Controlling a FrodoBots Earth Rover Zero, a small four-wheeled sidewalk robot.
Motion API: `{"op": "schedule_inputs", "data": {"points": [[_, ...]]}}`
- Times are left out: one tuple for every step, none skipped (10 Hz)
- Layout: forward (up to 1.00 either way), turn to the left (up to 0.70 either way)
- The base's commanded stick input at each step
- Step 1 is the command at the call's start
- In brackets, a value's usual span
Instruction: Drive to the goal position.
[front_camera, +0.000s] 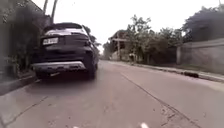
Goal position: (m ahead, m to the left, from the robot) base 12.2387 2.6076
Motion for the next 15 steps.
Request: {"op": "schedule_inputs", "data": {"points": [[0.70, 0.00], [0.70, 0.00], [0.70, -0.02], [0.70, -0.27], [0.70, -0.34], [0.70, -0.12], [0.70, 0.00], [0.70, 0.00], [0.70, 0.00], [0.70, 0.00], [0.70, 0.00], [0.70, 0.00], [0.70, 0.00], [0.70, 0.05], [0.70, 0.23]]}}
